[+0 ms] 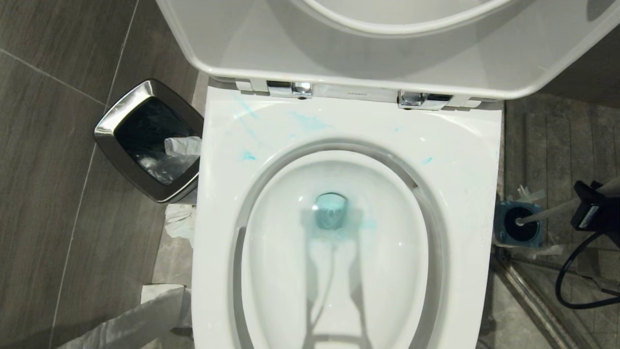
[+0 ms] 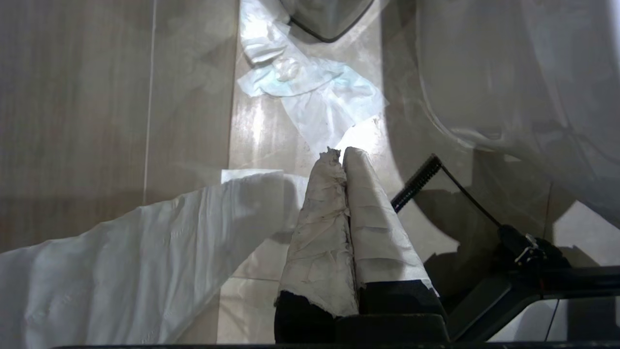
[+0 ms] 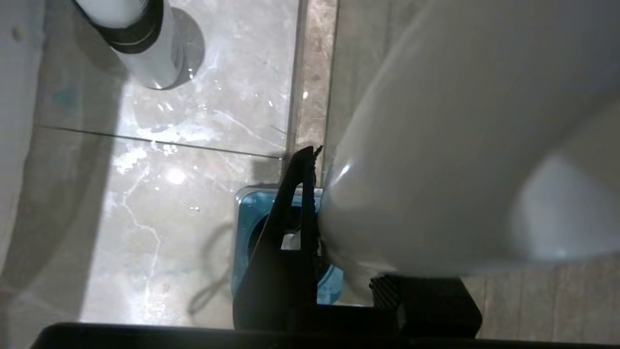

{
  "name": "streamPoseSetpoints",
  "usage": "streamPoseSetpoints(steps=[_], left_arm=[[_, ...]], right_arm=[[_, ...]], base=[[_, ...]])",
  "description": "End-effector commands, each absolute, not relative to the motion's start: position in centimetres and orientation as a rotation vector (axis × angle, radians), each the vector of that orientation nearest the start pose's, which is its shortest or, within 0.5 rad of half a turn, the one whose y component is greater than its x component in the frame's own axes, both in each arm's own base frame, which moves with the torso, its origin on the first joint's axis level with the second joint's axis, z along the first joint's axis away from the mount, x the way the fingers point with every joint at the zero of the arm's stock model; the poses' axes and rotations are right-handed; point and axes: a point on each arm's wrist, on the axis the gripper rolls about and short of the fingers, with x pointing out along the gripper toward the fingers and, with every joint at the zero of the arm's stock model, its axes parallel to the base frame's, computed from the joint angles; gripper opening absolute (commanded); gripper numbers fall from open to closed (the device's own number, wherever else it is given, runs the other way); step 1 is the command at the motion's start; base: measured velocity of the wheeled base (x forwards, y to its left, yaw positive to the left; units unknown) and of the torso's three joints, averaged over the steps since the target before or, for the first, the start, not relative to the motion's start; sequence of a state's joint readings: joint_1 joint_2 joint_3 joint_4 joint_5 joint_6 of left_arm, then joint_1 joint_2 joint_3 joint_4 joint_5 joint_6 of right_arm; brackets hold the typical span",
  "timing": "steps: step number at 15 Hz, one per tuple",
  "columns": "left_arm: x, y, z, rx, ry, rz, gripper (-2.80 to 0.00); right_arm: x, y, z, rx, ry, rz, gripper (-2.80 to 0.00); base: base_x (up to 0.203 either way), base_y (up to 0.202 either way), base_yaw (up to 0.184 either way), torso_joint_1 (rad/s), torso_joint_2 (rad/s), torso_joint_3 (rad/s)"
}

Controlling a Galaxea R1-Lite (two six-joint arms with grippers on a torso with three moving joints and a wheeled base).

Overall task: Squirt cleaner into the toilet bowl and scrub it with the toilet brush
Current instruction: Scrub the toilet bowl

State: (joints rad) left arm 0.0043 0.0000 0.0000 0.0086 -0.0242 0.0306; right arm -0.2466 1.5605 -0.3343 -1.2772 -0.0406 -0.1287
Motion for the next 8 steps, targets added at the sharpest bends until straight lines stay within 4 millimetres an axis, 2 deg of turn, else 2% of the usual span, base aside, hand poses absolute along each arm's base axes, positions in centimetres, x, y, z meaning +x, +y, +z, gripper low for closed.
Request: streamPoseSetpoints(steps=[1,8], left_arm=[[-2.3,-0.1,7.4,0.031,0.009,-0.020,-2.80],[-2.3,-0.1,7.4,0.031,0.009,-0.020,-2.80]], right_arm=[[21.9,-5.6,17.0,-0.138,-0.053,-0.289,-2.80],[20.6,-5.1,17.8,-0.143,-0.094,-0.210,-2.80]], base=[[0.000,0.000,0.000,0.000,0.00,0.000],[0.000,0.000,0.000,0.000,0.00,0.000]])
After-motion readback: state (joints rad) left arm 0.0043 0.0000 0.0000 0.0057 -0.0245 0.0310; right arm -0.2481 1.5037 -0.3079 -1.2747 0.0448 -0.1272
